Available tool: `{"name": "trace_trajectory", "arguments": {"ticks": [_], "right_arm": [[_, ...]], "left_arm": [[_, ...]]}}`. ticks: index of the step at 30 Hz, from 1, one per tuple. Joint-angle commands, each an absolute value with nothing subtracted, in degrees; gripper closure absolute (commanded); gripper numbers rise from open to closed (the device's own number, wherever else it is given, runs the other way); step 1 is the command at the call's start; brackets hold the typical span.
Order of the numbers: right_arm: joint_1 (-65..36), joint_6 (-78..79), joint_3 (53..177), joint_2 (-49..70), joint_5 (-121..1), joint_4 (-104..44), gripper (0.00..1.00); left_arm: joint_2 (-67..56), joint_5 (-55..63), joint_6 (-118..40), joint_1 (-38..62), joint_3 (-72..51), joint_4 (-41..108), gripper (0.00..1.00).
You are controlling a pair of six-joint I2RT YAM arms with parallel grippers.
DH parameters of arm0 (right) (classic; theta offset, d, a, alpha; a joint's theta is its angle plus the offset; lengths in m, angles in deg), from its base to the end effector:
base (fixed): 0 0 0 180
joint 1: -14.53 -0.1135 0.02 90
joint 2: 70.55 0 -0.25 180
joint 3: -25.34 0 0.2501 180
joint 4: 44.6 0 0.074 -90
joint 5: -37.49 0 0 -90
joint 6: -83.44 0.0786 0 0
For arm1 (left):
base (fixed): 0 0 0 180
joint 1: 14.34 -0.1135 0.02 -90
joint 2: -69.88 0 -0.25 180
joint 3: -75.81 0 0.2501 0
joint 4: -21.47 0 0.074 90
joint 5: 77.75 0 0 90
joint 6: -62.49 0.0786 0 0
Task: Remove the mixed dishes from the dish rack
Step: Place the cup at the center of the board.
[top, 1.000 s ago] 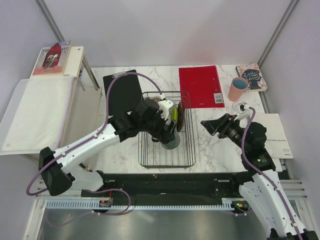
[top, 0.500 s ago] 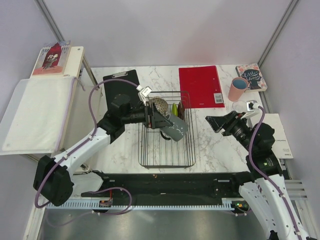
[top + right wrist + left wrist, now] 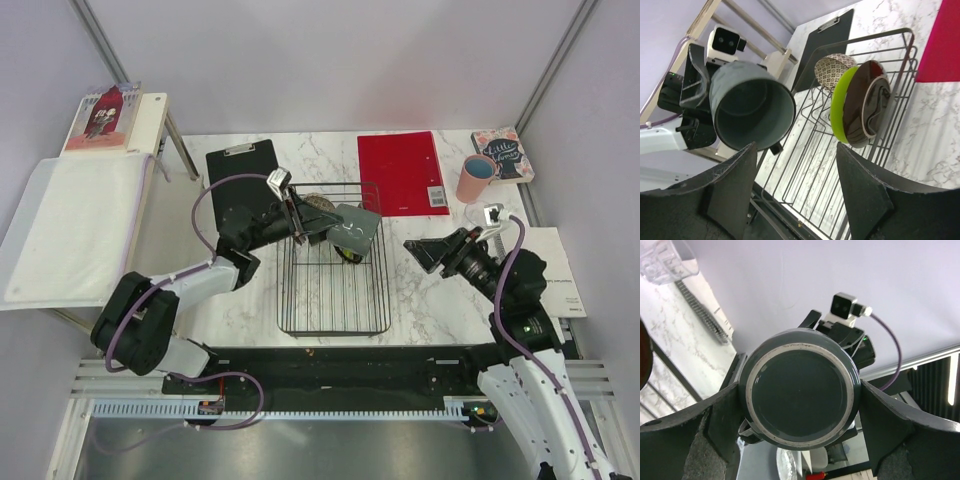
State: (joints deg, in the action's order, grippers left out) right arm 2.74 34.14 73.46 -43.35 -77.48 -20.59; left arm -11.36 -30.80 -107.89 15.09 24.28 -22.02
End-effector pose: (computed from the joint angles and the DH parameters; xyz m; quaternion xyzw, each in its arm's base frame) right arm 0.1658 0.0685 0.3092 0.0329 0.7234 0.4377 0.5329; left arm 0.2583 -0.2073 0.2679 0.0137 0.6425 -0.7291 0.2355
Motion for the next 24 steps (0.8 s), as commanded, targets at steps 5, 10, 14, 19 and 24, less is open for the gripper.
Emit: {"name": "trace_trajectory", "arguments": {"ticks": [5,10,14,19,24], "right_arm": [[2.49,40.71,69.2,-41.82,-87.05,-37.56,0.28],[2.49,45.73,66.03,-38.75,-87.75,-48.02,0.28],[1.36,47.05,66.29,-34.79,-87.58,-53.03,0.28],[-1.81,46.26,68.4,-27.95,-85.82,-57.43,0.27],[-8.39,41.96,73.31,-20.29,-83.11,-57.01,0.27]], "left_arm": [[-12.39,-27.13,-116.01,15.27,21.59,-37.25,0.98],[-12.92,-27.39,-116.19,15.63,21.5,-37.43,0.98],[-13.44,-27.48,-116.54,16.33,21.33,-38.22,0.98],[-14.32,-27.74,-116.63,17.65,20.18,-38.39,0.98],[-15.03,-28.27,-117.16,19.32,19.39,-39.18,0.98]]}}
